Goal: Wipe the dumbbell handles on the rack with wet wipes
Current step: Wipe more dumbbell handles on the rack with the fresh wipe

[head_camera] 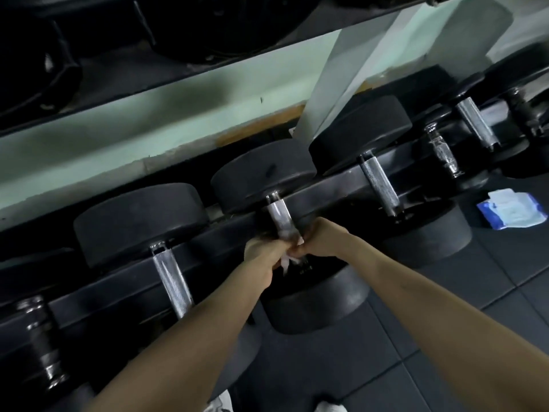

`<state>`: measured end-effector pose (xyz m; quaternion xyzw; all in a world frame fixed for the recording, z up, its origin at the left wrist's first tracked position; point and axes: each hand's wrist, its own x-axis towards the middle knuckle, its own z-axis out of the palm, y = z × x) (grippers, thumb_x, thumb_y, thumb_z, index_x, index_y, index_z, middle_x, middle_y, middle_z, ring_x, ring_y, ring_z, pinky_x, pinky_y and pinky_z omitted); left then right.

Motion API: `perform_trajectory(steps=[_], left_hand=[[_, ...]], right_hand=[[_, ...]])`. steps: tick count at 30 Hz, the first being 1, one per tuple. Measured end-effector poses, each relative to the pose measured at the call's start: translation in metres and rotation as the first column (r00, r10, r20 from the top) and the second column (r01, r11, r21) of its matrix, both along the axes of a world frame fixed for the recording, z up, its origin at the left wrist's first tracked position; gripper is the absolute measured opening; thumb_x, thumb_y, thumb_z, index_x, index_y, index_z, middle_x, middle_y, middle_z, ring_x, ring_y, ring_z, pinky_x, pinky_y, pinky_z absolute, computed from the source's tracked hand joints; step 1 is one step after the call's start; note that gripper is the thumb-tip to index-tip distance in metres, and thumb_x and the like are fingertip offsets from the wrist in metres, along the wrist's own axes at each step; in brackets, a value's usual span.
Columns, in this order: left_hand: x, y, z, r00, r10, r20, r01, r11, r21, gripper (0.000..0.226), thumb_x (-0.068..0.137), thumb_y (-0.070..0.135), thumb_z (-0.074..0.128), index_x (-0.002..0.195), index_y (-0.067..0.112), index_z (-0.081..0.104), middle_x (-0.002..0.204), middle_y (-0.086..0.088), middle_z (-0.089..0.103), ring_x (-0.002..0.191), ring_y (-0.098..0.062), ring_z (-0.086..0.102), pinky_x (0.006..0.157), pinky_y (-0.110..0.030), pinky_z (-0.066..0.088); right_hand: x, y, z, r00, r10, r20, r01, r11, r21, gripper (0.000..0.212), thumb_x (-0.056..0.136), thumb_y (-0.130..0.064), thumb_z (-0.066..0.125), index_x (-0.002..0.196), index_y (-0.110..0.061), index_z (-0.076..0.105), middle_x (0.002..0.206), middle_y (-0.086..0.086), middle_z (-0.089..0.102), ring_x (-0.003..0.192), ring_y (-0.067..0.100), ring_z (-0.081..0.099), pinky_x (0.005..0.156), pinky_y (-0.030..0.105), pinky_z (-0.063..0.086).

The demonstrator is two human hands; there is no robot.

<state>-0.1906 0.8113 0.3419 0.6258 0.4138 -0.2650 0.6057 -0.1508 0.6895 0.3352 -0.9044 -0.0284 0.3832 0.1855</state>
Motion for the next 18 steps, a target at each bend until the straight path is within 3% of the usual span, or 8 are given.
perform_trajectory(steps=[1,3,5,7,10,12,15,18], left_hand=[[-0.001,-0.001,0.0,0.998,-0.067,-0.016,0.067,0.998,0.011,0.016,0.075,0.016,0.077,0.076,0.01,0.063,0.051,0.0,0.063,0.047,-0.01,0.059,0.058,-0.022,0.05],[-0.004,-0.004,0.004,0.982,-0.188,-0.015,0.189,0.977,0.095,0.012,0.08,0.014,0.072,0.083,0.01,0.062,0.066,0.001,0.064,0.055,-0.009,0.057,0.059,-0.021,0.049],[-0.007,-0.005,0.009,0.927,-0.373,-0.03,0.365,0.884,0.294,0.026,0.081,0.027,0.071,0.091,0.004,0.067,0.081,-0.006,0.065,0.068,-0.017,0.061,0.063,-0.025,0.048],[-0.008,-0.003,0.02,0.897,-0.44,-0.039,0.41,0.797,0.444,0.032,0.079,0.034,0.071,0.082,0.002,0.07,0.078,-0.01,0.069,0.075,-0.022,0.067,0.064,-0.027,0.047],[-0.008,-0.002,0.041,0.974,-0.189,0.124,0.153,0.955,0.252,0.013,0.074,0.014,0.077,0.073,0.005,0.068,0.073,-0.007,0.065,0.075,-0.022,0.063,0.068,-0.029,0.048],[-0.012,-0.005,0.062,0.984,-0.055,0.167,0.042,0.996,0.079,0.009,0.075,0.006,0.075,0.079,0.006,0.067,0.079,-0.009,0.065,0.073,-0.022,0.062,0.068,-0.028,0.05],[-0.018,-0.012,0.095,0.979,-0.106,0.176,0.118,0.991,-0.061,0.022,0.077,0.011,0.074,0.098,0.009,0.069,0.091,-0.006,0.071,0.076,-0.015,0.066,0.067,-0.022,0.052],[-0.017,-0.021,0.126,0.942,-0.259,0.213,0.281,0.957,-0.076,0.018,0.076,0.02,0.075,0.094,0.02,0.07,0.083,0.009,0.072,0.076,-0.003,0.066,0.065,-0.012,0.048]], right_hand=[[-0.002,-0.001,0.003,1.0,0.024,-0.012,-0.025,0.998,-0.066,0.051,0.06,-0.063,0.07,0.069,-0.016,0.051,0.071,-0.001,0.055,0.076,0.019,0.057,0.074,0.028,0.044],[-0.01,0.001,0.014,0.998,0.047,-0.04,-0.053,0.987,-0.151,0.05,0.069,-0.058,0.07,0.067,-0.012,0.048,0.072,0.0,0.053,0.078,0.021,0.055,0.074,0.027,0.038],[-0.014,-0.001,0.019,0.999,0.025,-0.032,-0.029,0.988,-0.152,0.046,0.073,-0.057,0.067,0.071,-0.013,0.053,0.08,0.003,0.058,0.087,0.023,0.061,0.076,0.027,0.039],[-0.013,-0.005,0.023,1.0,-0.016,0.015,0.018,0.995,-0.098,0.037,0.076,-0.049,0.067,0.083,-0.013,0.066,0.089,0.007,0.066,0.097,0.023,0.065,0.079,0.028,0.042],[-0.005,-0.015,0.036,0.997,-0.07,0.014,0.07,0.998,0.001,0.027,0.077,-0.04,0.069,0.074,-0.013,0.068,0.073,0.001,0.064,0.09,0.02,0.063,0.089,0.034,0.046],[-0.008,-0.023,0.054,0.972,-0.234,0.014,0.23,0.963,0.14,0.018,0.073,-0.03,0.075,0.063,-0.017,0.067,0.061,-0.006,0.058,0.077,0.016,0.06,0.084,0.033,0.048],[-0.022,-0.05,0.094,0.86,-0.479,-0.176,0.506,0.757,0.414,0.009,0.073,-0.011,0.076,0.07,-0.016,0.07,0.067,-0.003,0.063,0.067,0.009,0.057,0.069,0.022,0.047],[-0.032,-0.087,0.135,0.775,-0.513,-0.37,0.63,0.582,0.514,0.008,0.079,-0.003,0.067,0.082,-0.009,0.071,0.077,-0.001,0.068,0.072,0.003,0.062,0.069,0.016,0.046]])
